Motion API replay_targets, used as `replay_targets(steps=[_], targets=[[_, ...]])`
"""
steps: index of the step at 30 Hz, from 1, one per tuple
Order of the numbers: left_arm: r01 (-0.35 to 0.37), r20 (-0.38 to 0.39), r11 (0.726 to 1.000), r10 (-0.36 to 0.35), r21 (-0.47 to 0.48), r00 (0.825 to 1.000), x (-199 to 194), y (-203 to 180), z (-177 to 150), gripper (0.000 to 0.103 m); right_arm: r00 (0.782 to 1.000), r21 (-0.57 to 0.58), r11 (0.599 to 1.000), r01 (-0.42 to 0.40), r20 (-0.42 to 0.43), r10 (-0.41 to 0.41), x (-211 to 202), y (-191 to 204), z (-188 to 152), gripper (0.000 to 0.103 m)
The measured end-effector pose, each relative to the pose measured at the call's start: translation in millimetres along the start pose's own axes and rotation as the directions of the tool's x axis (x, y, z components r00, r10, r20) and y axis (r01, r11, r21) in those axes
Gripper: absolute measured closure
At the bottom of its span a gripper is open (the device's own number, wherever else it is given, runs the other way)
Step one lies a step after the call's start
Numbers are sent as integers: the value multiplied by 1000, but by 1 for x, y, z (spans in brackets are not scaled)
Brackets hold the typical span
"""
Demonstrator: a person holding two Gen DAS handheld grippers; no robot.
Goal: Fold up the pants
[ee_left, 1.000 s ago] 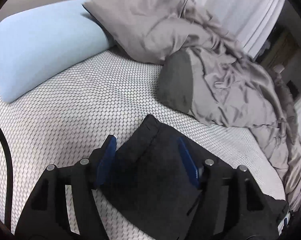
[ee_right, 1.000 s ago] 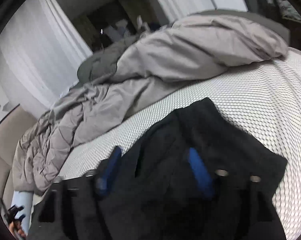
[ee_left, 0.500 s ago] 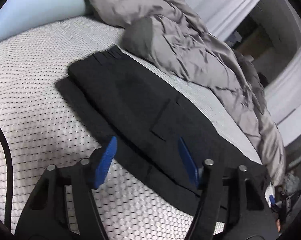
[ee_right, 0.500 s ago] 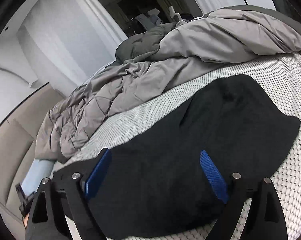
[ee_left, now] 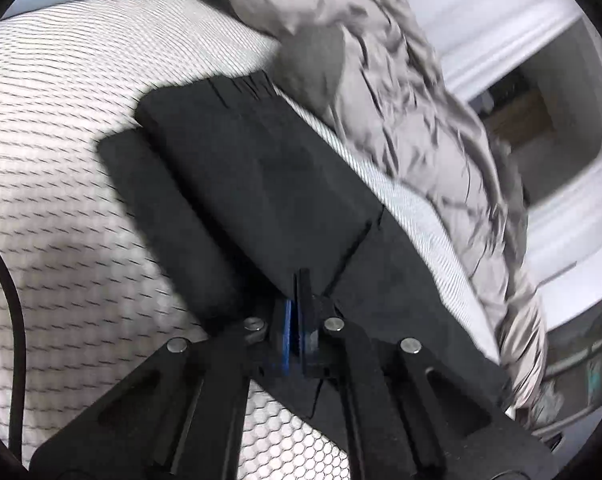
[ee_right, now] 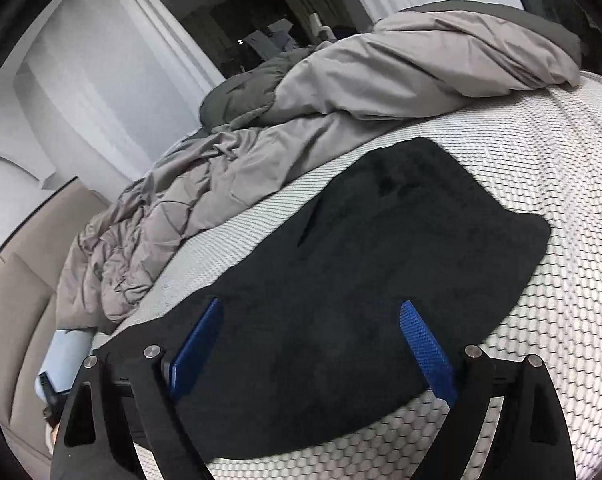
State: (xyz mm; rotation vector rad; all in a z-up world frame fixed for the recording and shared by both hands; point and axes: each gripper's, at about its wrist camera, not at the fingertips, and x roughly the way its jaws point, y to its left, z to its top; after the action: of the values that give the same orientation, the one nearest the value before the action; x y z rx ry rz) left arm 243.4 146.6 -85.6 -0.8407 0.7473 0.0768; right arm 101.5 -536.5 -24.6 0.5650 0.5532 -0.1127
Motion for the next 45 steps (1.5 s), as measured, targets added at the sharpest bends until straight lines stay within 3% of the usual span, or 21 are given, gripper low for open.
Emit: replay_targets(steps=[3,6,8,11,13,14,19,21,23,24,25,28,33,36,42,43,44,45], targets=[[-29,24,999,28,26,999,-17,3,3,103,1000,16,1000,7,14,-8,-6,-5,1,12],[-116,16,989,115,88,993,-20,6,-2,103,1000,43,999,7,13,-8,-7,-11,2,12],[-147,8,987,147,71,989,-24,12,-2,101,1000,60,998,8,4,-8,-6,-11,0,12],[-65,-6,997,65,-39,998,-35,32,-3,88,1000,67,998,6,-2,-6,-6,-12,0,12],[-41,-16,996,40,-82,999,-39,42,-4,68,1000,68,998,6,-1,-6,-7,-12,0,12],[-43,-17,996,42,-81,999,-37,44,-4,64,1000,70,998,6,0,-6,-7,-13,-1,12],[-71,-39,994,68,-79,997,-19,42,5,59,1000,82,997,8,-10,-7,-6,-11,-3,12],[-65,-15,994,64,-92,998,-9,39,11,59,1000,74,997,9,-15,-8,-4,-8,-4,12],[-64,17,992,67,-110,998,0,35,18,77,1000,65,998,9,-20,-7,-2,-6,-5,12],[-87,27,990,90,-108,996,4,33,20,94,1000,61,998,10,-21,-9,-3,-6,-5,12],[-91,40,991,95,-100,995,4,32,21,98,1000,60,998,11,-21,-10,-3,-7,-5,12],[-69,101,994,77,-85,992,-20,29,17,101,1000,87,996,17,-12,-16,-10,-19,-2,12],[-112,206,992,123,-61,971,-78,40,8,101,997,206,976,71,-24,-67,-23,-63,-1,12],[-157,182,984,170,-87,968,-76,55,12,101,997,321,946,53,-78,-29,-12,-91,-3,12],[-170,155,980,185,-105,970,-69,69,12,101,982,408,906,-111,-96,164,32,-92,-8,28],[-173,157,980,188,-102,970,-69,69,11,101,984,422,900,-108,-87,158,38,-95,-8,43],[-171,156,980,186,-104,970,-69,70,10,101,987,434,896,-91,-79,139,43,-97,-10,65],[-162,152,981,177,-109,972,-71,72,10,101,990,448,891,-74,-74,120,48,-102,-11,72]])
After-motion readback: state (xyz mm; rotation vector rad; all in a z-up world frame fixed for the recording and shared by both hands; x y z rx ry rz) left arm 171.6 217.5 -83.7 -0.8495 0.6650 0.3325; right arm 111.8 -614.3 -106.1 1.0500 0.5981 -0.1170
